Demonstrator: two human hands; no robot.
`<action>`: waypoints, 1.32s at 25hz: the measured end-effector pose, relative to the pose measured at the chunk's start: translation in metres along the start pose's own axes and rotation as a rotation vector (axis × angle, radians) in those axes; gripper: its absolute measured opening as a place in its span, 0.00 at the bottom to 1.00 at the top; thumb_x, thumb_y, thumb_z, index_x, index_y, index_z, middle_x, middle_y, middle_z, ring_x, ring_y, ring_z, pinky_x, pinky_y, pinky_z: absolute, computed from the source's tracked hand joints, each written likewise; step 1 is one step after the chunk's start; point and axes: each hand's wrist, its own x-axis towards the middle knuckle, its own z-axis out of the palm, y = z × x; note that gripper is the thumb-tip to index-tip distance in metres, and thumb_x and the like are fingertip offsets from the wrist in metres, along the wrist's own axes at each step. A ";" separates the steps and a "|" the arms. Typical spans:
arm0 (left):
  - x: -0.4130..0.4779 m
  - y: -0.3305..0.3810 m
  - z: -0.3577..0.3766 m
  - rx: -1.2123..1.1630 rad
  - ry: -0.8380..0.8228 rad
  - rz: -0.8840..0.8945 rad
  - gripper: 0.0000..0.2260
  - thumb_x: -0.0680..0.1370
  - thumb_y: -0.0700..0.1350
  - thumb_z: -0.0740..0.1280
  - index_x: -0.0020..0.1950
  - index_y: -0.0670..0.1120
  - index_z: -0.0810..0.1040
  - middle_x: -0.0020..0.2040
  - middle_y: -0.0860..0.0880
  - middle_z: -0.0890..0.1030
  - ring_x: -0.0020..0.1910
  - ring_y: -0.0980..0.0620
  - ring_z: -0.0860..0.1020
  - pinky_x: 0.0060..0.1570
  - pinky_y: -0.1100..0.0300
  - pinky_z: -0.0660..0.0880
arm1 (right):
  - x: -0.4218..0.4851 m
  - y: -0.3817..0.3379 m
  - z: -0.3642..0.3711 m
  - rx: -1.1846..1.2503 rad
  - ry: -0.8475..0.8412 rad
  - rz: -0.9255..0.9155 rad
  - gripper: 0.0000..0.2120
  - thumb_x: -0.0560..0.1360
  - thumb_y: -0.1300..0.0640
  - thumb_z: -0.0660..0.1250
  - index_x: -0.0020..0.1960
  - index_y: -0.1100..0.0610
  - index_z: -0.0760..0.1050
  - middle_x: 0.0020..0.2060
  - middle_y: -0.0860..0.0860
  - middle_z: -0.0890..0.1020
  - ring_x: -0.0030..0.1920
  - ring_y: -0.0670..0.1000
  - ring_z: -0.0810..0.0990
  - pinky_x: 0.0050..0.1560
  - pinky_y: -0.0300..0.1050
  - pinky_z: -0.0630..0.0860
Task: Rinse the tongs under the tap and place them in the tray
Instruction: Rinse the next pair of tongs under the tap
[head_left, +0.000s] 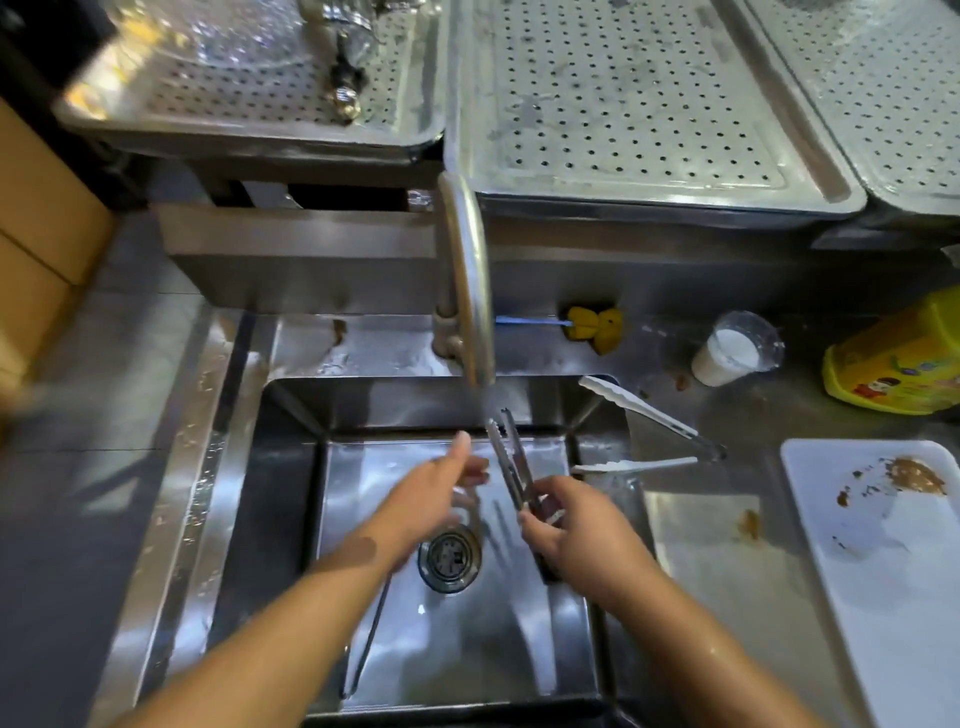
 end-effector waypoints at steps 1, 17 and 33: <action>-0.007 -0.008 0.004 -0.095 -0.100 -0.036 0.24 0.80 0.70 0.59 0.58 0.54 0.84 0.57 0.53 0.89 0.51 0.48 0.87 0.47 0.52 0.78 | 0.006 -0.014 0.011 0.052 -0.022 -0.022 0.10 0.77 0.46 0.71 0.57 0.46 0.80 0.44 0.45 0.84 0.41 0.47 0.84 0.44 0.50 0.82; -0.014 -0.019 -0.034 -0.075 -0.122 -0.136 0.27 0.75 0.66 0.67 0.57 0.43 0.78 0.37 0.45 0.87 0.35 0.42 0.86 0.39 0.51 0.81 | 0.192 -0.117 -0.021 0.403 0.073 0.166 0.15 0.82 0.48 0.65 0.45 0.59 0.79 0.26 0.53 0.83 0.29 0.54 0.81 0.34 0.49 0.82; -0.024 -0.033 -0.022 -0.076 -0.208 -0.154 0.27 0.75 0.65 0.67 0.59 0.43 0.81 0.37 0.45 0.86 0.35 0.42 0.85 0.44 0.49 0.82 | 0.062 -0.064 0.070 0.545 -0.158 0.232 0.15 0.74 0.51 0.66 0.56 0.58 0.79 0.35 0.52 0.83 0.32 0.51 0.80 0.34 0.50 0.79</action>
